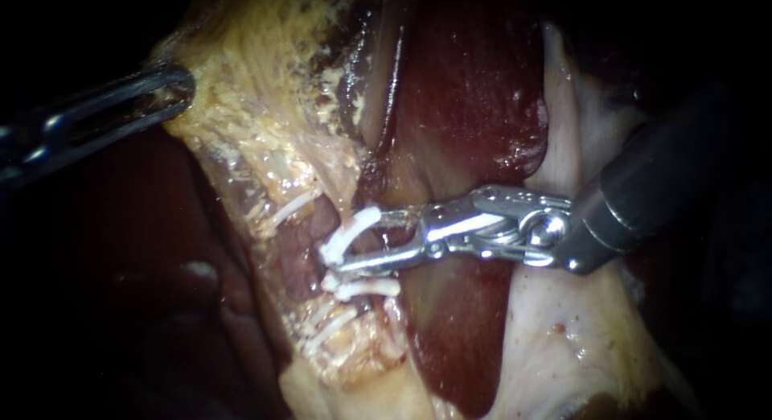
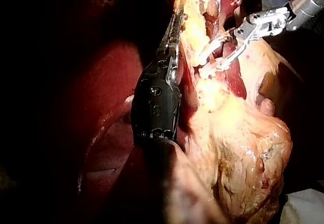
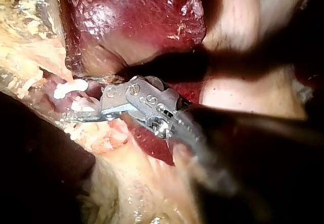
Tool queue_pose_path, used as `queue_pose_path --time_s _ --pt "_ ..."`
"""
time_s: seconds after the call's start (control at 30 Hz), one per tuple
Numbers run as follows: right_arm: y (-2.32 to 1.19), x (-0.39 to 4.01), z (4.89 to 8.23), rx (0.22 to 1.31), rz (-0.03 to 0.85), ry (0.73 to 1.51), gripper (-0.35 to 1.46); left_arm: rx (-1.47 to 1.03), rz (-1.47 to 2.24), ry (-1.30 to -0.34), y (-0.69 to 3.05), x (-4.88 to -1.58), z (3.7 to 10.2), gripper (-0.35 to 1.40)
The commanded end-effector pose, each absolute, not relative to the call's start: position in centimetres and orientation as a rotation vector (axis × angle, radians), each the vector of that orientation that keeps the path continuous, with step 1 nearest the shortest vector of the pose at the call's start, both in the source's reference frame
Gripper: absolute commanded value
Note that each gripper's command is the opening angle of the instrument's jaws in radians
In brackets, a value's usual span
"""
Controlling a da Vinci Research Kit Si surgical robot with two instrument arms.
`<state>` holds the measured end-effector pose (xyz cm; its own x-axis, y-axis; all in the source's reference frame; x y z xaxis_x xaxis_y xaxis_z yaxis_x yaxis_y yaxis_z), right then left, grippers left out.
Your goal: Going back third clip right tube
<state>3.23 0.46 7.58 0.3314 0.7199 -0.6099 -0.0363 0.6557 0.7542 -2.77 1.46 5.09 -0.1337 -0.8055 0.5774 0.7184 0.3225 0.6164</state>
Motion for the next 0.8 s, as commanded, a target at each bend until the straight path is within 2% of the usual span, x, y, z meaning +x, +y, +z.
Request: queue_pose_path --time_s 0.03,0.3,0.43,0.63,0.8 --pt "0.46 3.23 7.58 0.719 0.547 1.139 0.6 0.103 -1.314 -1.087 1.46 -2.77 5.1 -0.35" --pt "0.49 3.14 7.62 0.677 0.493 1.156 0.6 0.103 -1.314 -1.087 1.46 -2.76 5.1 -0.35" --pt "0.51 2.95 7.56 0.615 0.403 1.191 0.6 0.103 -1.314 -1.087 1.46 -2.77 5.1 -0.35" --pt "0.65 2.61 7.27 0.551 0.315 1.262 0.6 0.102 -1.315 -1.087 1.46 -2.79 5.1 -0.35" --pt "0.71 2.34 6.99 0.511 0.265 1.287 0.6 0.101 -1.315 -1.087 1.45 -2.8 5.11 -0.35"
